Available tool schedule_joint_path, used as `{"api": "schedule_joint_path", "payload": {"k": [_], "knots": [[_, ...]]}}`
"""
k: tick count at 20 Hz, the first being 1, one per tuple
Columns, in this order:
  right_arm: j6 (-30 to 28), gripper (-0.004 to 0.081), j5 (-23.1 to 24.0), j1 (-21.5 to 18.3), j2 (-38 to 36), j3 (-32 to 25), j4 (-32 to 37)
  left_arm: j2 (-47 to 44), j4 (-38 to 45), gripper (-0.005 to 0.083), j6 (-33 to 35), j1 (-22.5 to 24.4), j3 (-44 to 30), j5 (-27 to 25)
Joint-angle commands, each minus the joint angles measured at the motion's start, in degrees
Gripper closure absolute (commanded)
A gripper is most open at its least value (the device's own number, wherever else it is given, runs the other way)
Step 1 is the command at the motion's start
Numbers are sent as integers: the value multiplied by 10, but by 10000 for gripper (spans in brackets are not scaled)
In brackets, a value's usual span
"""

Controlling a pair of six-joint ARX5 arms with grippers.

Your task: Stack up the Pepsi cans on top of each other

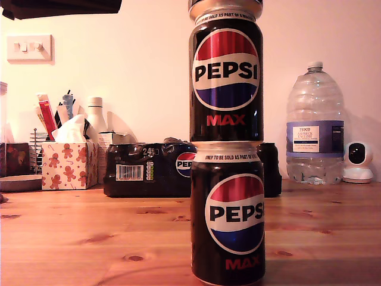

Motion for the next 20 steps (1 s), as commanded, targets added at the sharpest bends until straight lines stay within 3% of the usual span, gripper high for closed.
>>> {"api": "schedule_joint_path", "payload": {"k": [1,20], "knots": [[2,121,2,5,-2,12,5,1,4,793,3,1,-6,0],[19,117,9,11,-3,42,-11,1,4,793,3,1,-6,0]]}}
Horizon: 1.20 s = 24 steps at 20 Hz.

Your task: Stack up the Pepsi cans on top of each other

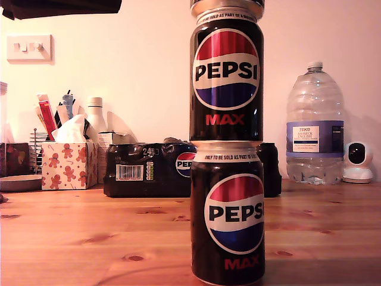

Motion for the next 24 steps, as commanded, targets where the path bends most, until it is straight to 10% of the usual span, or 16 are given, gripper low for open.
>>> {"api": "schedule_joint_path", "payload": {"k": [1,24], "knots": [[2,117,-4,6,-4,25,14,1,4,793,3,1,-6,0],[-2,119,2,6,41,25,-27,1,7,793,2,1,-6,1]]}}
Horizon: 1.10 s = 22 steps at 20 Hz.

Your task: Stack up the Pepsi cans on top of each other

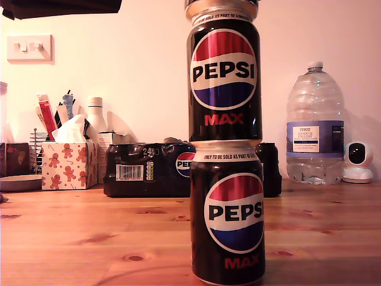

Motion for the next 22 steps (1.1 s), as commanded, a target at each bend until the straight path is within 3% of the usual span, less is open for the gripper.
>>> {"api": "schedule_joint_path", "payload": {"k": [1,11,22], "knots": [[-2,119,1,3,12,0,-11,1,6,793,2,1,-6,0],[-7,119,27,3,12,32,-63,1,8,793,2,1,-6,0],[-15,119,27,3,12,32,-62,1,8,793,2,1,-6,9]]}}
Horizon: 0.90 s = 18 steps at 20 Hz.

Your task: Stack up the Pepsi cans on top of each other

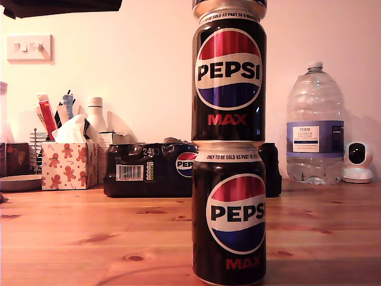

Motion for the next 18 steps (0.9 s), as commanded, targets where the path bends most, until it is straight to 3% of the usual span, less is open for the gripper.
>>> {"api": "schedule_joint_path", "payload": {"k": [1,13,16,18], "knots": [[-2,119,3,3,7,2,-1,1,6,793,2,1,-6,3],[3,114,0,3,7,2,10,1,5,793,3,1,-6,3],[25,40,3,5,7,2,9,1,5,793,3,1,-6,3],[26,40,6,7,7,2,2,1,5,793,3,1,-6,3]]}}
